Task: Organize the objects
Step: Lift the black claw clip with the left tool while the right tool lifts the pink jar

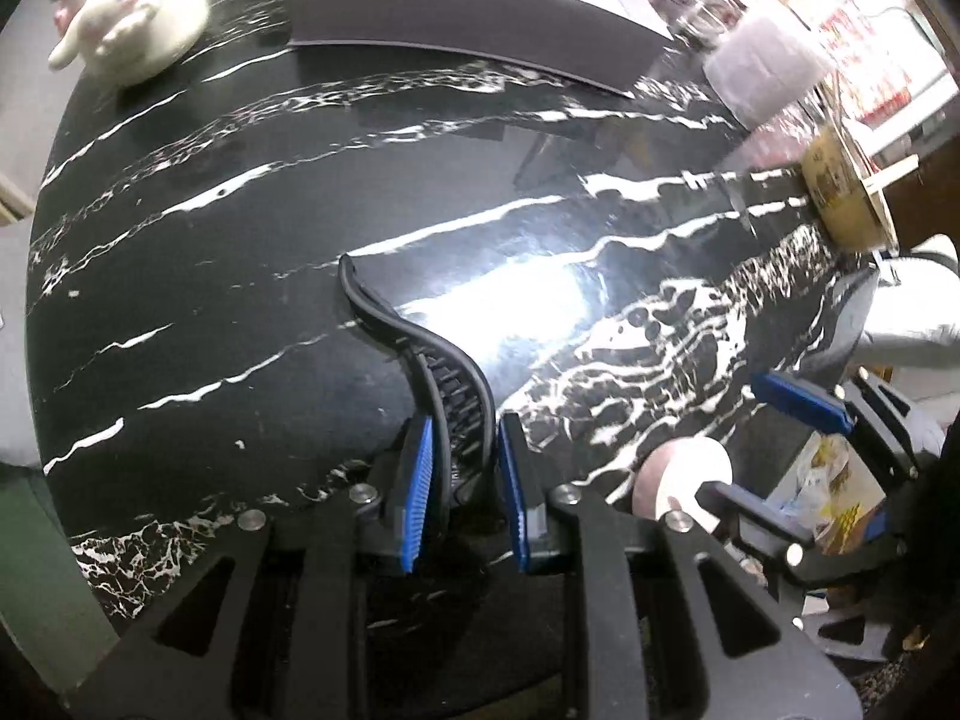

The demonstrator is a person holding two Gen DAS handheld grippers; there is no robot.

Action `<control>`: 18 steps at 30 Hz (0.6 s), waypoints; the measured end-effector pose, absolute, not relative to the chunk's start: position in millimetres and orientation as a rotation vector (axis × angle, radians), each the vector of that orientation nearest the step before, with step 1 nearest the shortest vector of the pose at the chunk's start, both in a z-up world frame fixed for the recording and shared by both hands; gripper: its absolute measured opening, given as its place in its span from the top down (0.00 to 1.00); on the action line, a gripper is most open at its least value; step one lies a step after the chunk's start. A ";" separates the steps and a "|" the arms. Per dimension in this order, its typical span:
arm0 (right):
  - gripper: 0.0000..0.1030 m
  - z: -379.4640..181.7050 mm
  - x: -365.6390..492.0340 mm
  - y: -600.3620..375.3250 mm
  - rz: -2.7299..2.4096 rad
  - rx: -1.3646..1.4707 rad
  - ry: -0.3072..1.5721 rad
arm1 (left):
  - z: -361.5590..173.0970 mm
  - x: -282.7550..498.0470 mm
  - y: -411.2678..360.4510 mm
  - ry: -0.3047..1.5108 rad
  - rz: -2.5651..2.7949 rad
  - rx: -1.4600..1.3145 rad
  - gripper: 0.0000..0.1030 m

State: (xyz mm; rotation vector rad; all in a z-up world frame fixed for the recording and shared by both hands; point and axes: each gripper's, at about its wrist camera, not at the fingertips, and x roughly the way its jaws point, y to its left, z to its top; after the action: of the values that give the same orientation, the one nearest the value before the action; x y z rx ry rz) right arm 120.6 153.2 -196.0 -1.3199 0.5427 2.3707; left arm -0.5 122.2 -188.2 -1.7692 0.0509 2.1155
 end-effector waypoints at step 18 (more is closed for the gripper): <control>0.41 -214.7 122.4 123.8 2.378 -1.207 0.534 | -187.4 20.5 128.0 0.155 2.013 -1.713 0.81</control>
State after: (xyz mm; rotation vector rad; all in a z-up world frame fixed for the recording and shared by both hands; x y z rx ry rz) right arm 122.4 123.8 -214.7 -1.2074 0.5345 2.3781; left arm 20.5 128.0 -187.4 -1.7132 0.1548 2.0129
